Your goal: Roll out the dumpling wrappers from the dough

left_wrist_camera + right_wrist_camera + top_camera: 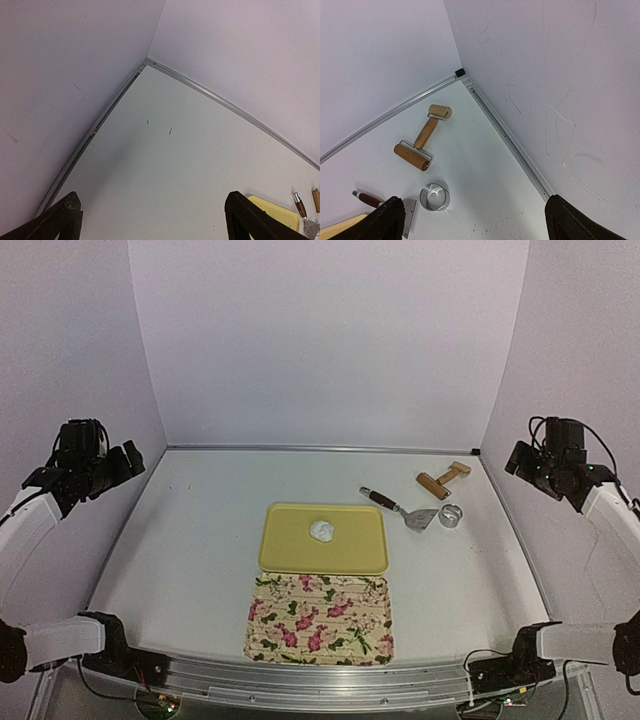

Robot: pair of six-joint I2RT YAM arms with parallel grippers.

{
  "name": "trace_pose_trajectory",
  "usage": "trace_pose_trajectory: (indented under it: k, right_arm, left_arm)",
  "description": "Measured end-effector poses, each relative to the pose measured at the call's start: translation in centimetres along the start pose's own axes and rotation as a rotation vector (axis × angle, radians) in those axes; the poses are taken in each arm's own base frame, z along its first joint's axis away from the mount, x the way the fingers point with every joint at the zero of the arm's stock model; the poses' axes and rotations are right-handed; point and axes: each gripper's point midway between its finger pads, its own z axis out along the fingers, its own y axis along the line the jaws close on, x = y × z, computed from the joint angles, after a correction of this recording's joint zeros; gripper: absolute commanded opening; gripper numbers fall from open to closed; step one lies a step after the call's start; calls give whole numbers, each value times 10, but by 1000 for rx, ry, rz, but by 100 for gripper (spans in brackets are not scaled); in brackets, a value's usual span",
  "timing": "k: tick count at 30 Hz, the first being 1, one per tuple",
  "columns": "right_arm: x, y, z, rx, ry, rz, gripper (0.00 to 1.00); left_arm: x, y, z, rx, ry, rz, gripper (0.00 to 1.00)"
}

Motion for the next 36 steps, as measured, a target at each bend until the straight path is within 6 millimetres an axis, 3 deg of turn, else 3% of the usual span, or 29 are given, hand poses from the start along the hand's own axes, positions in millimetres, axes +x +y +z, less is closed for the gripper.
trace_pose_trajectory:
  k: [5,10,14,18,21,26,30,36]
  right_arm:
    - [-17,10,-2,-25,-20,-70,98]
    - [-43,31,14,-46,-13,-148,98]
    - [-60,50,47,-30,38,-160,95]
    - [-62,65,100,-18,128,-127,87]
    - [-51,65,146,-16,208,-69,82]
    - [-9,68,211,-29,364,36,75]
    - [26,81,239,-66,469,133,64]
    - [65,102,267,-108,582,290,62]
  left_arm:
    - [1,4,-1,-26,13,-4,100]
    - [9,-2,8,-12,75,-4,100]
    - [21,-12,17,32,141,-35,100]
    - [35,-23,23,89,215,-97,99]
    - [42,-31,23,135,241,-141,100]
    - [61,-30,23,150,287,-195,99]
    - [73,-24,20,141,309,-215,99]
    - [75,-25,15,156,317,-208,100]
